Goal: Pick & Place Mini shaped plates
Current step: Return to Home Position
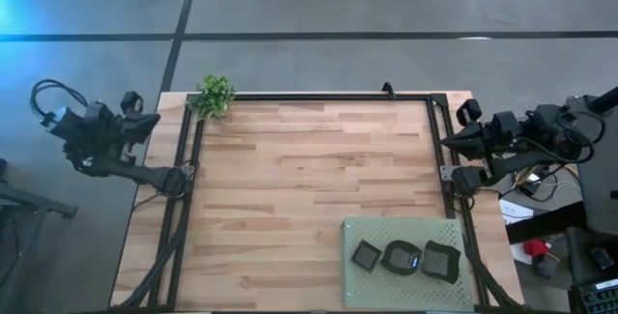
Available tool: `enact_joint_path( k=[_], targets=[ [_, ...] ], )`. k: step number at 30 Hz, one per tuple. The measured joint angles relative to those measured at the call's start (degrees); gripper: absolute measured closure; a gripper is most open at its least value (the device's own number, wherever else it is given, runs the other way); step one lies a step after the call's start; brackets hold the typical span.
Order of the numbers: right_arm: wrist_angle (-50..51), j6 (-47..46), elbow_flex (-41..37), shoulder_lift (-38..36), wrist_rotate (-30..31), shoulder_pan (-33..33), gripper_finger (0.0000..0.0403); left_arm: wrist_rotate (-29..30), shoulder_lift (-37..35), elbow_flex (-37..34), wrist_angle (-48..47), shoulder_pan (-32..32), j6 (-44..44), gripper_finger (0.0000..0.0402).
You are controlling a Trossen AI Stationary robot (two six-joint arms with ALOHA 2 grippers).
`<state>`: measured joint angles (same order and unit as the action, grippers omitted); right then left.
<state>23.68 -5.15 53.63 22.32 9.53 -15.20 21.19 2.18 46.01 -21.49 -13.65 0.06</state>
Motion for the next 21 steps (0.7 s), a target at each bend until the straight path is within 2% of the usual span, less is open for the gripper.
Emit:
enact_joint_path(
  k=[6,21],
  targets=[
    [-0.66,-0.85,-4.4,-6.42,4.29,0.0,0.0394,-0.19,-1.84,-0.09,-0.97,-0.02,1.76,0.0401],
    [-3.34,2.17,-10.87,-19.1,7.09,0.0,0.0394,1.75,-1.93,-2.98,-1.37,0.02,5.98,0.0402]
  ],
)
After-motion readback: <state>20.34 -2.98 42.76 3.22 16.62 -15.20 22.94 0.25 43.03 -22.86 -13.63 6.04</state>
